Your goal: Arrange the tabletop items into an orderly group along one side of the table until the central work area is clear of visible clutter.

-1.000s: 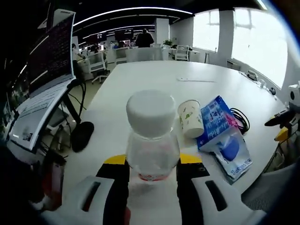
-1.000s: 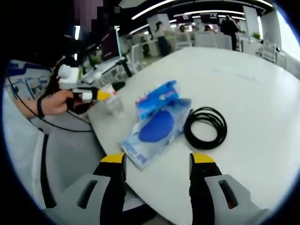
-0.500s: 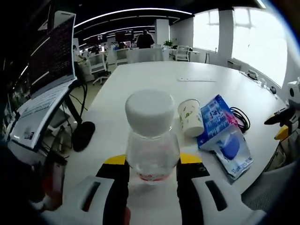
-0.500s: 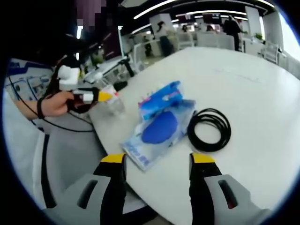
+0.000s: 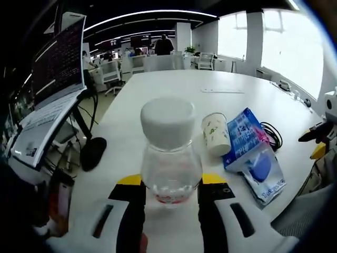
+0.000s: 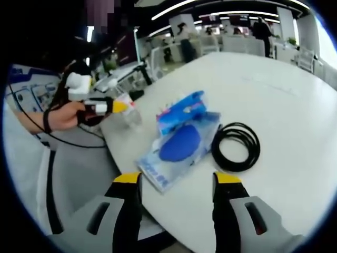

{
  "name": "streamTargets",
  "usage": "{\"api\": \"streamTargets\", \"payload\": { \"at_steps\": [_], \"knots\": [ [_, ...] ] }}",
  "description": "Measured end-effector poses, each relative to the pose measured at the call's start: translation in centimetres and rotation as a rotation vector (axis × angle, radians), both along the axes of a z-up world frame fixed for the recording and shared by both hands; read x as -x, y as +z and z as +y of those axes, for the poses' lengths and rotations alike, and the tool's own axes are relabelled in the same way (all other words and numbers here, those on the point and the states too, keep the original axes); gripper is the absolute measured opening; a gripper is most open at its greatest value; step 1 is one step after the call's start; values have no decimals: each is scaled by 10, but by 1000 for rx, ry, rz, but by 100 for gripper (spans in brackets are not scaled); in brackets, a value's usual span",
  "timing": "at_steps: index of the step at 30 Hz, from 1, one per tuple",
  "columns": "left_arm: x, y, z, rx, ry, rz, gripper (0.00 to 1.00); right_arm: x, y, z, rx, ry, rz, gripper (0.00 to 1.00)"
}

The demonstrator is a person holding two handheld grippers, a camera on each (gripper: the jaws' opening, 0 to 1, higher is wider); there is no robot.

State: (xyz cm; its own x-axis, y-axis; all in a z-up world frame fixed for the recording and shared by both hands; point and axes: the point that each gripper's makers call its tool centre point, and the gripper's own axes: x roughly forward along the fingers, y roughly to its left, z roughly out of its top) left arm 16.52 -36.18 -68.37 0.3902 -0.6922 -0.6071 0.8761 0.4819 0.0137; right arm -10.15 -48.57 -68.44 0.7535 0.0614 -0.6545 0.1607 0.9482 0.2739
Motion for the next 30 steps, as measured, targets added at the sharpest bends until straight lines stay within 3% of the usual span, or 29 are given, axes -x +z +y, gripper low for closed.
{"api": "streamTargets", "payload": {
  "at_steps": [30],
  "knots": [
    [-69, 0, -94, 60, 35, -25, 37, 20, -5, -10, -1, -71, 40, 51]
  ]
}}
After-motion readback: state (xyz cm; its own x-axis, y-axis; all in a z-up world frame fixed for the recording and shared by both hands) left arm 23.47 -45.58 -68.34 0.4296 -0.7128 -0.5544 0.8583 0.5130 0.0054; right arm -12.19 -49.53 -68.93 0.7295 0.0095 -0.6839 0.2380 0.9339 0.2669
